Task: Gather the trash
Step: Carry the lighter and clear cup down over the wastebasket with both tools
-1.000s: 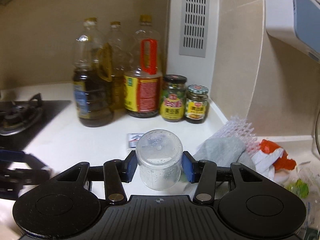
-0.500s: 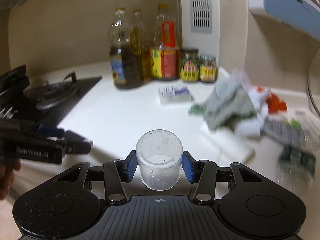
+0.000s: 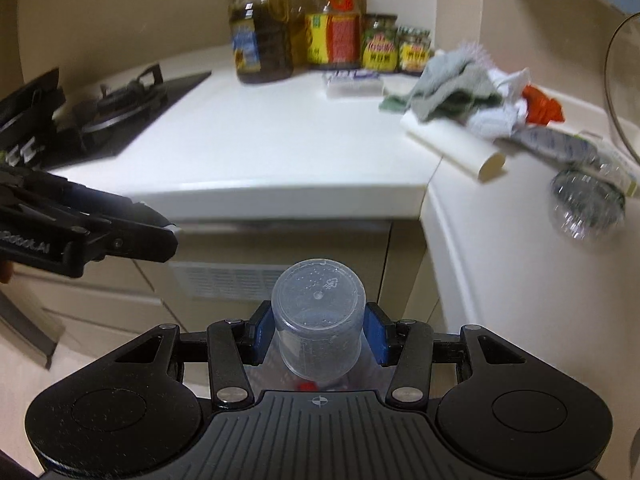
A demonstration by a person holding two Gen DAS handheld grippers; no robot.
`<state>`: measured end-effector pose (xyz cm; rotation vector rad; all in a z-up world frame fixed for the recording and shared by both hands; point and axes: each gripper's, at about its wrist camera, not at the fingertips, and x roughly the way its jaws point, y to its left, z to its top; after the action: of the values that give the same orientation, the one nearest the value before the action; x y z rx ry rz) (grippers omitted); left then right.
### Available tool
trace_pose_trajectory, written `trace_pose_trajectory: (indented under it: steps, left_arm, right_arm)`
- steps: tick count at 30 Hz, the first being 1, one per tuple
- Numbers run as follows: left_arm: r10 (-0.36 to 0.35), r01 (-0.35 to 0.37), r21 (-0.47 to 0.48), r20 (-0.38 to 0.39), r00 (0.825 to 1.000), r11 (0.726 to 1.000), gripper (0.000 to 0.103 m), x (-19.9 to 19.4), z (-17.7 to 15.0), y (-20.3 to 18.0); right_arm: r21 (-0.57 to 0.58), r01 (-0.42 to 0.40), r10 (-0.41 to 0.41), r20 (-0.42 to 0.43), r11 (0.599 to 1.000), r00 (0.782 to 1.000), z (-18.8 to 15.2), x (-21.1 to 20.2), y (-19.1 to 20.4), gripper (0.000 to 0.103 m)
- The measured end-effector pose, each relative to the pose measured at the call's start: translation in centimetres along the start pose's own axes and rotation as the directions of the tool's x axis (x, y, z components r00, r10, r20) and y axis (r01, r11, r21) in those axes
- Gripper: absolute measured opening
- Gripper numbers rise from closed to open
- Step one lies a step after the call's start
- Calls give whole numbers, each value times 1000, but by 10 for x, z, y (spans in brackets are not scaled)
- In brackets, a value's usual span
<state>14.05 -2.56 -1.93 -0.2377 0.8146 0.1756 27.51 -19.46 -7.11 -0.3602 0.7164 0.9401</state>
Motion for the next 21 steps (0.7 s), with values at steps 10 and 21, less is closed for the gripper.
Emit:
trace_pose_trajectory:
  steps: [10,21]
  left_arm:
    - [-17,28,126,-90,996,992,79,45,-38,4]
    - [-123,193,427,-186,975,883,79,98,-67,9]
  right_arm:
    - [-31,6,-8,-78,1000,997,-34,35,-4,48]
    - [-99,-5,-9,-140,995,990,-62,68,-10,48]
